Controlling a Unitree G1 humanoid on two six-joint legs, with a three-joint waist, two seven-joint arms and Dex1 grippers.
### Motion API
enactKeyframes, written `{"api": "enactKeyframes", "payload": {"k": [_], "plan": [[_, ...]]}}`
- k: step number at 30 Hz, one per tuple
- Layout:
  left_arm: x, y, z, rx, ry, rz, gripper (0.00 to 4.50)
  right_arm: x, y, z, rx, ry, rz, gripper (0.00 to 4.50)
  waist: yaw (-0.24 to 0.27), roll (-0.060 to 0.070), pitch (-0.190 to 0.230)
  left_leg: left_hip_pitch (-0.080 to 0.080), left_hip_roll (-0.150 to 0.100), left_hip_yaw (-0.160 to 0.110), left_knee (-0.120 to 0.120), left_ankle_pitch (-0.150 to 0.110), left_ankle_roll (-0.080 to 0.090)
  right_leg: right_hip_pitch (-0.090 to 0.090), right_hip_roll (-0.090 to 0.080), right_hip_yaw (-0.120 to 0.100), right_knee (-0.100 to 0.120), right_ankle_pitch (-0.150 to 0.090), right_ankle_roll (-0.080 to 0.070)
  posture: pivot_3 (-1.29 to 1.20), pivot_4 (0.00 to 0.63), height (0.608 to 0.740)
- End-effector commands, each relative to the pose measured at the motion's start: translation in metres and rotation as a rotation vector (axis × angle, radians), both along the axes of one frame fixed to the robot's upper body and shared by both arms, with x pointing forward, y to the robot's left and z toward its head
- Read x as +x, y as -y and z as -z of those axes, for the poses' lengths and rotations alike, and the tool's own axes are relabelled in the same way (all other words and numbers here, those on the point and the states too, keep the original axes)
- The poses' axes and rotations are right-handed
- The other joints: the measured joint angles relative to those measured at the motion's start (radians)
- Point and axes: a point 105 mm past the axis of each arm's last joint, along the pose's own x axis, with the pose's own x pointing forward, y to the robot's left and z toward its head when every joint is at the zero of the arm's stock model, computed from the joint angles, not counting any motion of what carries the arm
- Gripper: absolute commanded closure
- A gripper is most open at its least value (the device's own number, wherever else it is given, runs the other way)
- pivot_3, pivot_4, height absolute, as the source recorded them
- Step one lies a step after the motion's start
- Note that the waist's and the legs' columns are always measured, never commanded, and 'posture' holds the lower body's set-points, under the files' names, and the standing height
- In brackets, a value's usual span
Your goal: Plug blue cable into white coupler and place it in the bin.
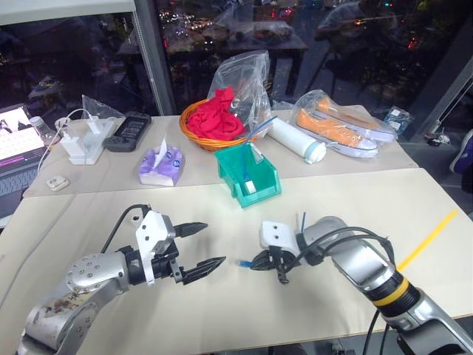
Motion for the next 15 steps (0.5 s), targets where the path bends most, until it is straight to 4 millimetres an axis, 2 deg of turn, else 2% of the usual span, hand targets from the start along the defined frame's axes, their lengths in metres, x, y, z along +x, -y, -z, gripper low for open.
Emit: {"api": "enactKeyframes", "payload": {"k": [1,2,3,4,6,12,15], "plan": [[-0.004,0.003,-0.007,-0.004,0.027,0.017,0.00,0.008,0.009,0.015,-0.046,0.015,0.062,3.45,0.000,0.000,0.000,0.001,0.000,0.000,0.000,0.000,0.000,0.000,0.000,0.000,0.000,0.000,0.000,0.00,0.150,0.732],[-0.004,0.003,-0.007,-0.003,0.026,0.017,0.00,0.007,0.010,0.014,-0.043,0.017,0.058,3.03,-0.001,0.000,0.000,0.002,0.000,0.000,0.000,0.000,0.000,0.001,0.000,0.000,0.001,0.000,0.000,0.00,0.150,0.732],[-0.005,0.003,-0.006,-0.008,0.022,0.022,0.00,0.006,0.009,0.011,-0.020,0.007,0.064,2.81,-0.001,0.000,0.000,0.002,0.000,0.000,0.000,0.000,0.000,0.002,0.000,0.000,0.001,0.000,0.000,0.00,0.150,0.732],[-0.005,0.004,-0.007,-0.020,0.015,0.030,0.00,0.004,0.008,0.006,0.008,-0.006,0.065,2.33,-0.001,0.000,0.000,0.003,0.000,0.000,0.000,0.000,0.000,0.002,0.000,0.000,0.002,0.000,0.000,0.00,0.150,0.732],[-0.002,0.005,-0.007,-0.041,0.000,0.043,0.00,0.000,0.009,-0.008,0.068,-0.017,0.069,1.80,-0.001,0.000,0.000,0.003,0.000,0.000,0.000,0.000,-0.001,0.002,0.000,0.000,0.002,0.000,0.000,0.00,0.150,0.732],[0.014,0.004,0.003,-0.039,-0.045,0.085,0.00,-0.012,0.027,-0.042,0.201,-0.021,0.103,1.80,0.006,0.000,0.000,0.000,0.000,0.000,0.000,0.000,0.000,0.001,0.000,0.000,0.001,0.000,0.000,0.00,0.150,0.732],[0.011,0.003,0.020,0.068,-0.089,0.154,0.00,-0.013,0.043,-0.061,0.298,0.003,0.170,1.80,0.003,0.000,0.000,-0.002,0.000,-0.001,0.000,0.000,0.001,0.000,0.000,-0.001,-0.001,0.000,0.000,0.00,0.150,0.732]]}}
